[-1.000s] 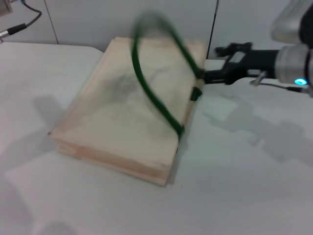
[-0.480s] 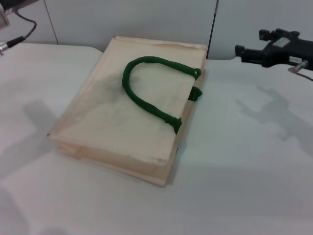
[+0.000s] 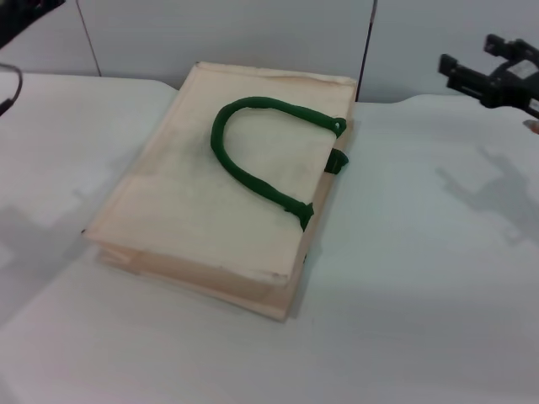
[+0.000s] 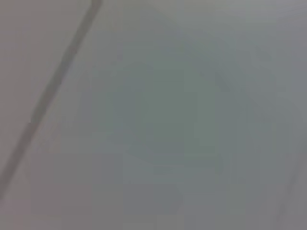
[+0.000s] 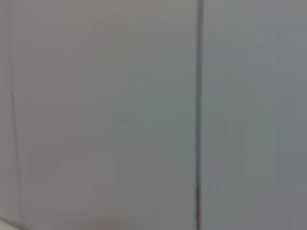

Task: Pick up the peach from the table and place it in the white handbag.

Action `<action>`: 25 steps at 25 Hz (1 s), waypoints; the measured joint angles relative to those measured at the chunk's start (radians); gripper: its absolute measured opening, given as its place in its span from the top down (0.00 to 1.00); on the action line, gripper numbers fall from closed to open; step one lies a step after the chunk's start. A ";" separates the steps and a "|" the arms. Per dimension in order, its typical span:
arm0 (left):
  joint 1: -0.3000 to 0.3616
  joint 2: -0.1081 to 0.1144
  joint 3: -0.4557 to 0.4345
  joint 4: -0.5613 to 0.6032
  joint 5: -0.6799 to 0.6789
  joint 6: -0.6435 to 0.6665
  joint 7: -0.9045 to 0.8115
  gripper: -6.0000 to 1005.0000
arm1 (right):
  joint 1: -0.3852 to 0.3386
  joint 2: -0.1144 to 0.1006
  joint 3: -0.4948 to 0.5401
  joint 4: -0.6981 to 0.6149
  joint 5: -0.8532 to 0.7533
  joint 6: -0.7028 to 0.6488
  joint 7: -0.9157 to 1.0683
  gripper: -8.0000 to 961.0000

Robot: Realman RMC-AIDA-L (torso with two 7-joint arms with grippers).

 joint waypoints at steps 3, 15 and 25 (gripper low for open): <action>0.025 -0.030 -0.002 0.000 -0.054 -0.056 0.106 0.52 | -0.003 0.000 0.017 0.096 0.156 0.034 -0.157 0.09; 0.122 -0.047 -0.008 0.246 -0.278 -0.211 0.625 0.52 | 0.000 0.003 0.019 0.384 0.654 0.142 -0.632 0.09; 0.176 -0.050 -0.007 0.433 -0.485 -0.271 1.032 0.52 | 0.003 0.003 0.019 0.447 0.804 0.136 -0.677 0.10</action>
